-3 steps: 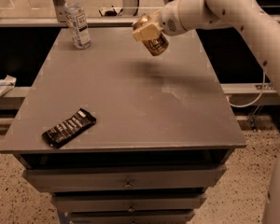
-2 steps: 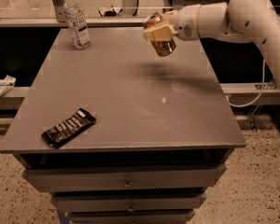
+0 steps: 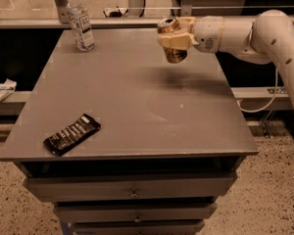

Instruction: Place orange can upright

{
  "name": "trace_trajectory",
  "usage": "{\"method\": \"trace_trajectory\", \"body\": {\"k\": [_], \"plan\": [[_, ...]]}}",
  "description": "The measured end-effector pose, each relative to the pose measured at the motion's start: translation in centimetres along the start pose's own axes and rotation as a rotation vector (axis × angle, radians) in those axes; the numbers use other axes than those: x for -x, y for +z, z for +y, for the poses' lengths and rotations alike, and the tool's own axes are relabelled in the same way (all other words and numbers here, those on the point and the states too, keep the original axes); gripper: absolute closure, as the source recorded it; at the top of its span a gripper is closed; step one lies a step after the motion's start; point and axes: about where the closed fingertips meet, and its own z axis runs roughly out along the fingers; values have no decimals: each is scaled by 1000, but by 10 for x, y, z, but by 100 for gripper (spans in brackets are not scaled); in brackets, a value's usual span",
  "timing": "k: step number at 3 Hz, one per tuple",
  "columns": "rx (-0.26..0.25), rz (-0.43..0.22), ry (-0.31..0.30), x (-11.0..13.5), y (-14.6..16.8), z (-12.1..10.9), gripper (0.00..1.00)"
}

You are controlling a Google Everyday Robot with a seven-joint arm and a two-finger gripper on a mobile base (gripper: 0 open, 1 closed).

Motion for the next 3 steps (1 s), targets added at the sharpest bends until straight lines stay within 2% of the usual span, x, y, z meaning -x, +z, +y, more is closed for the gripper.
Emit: {"method": "trace_trajectory", "body": {"k": [1, 3], "plan": [[55, -55, -26, -4, -1, 7, 100], [133, -105, -37, -30, -1, 14, 100]]}}
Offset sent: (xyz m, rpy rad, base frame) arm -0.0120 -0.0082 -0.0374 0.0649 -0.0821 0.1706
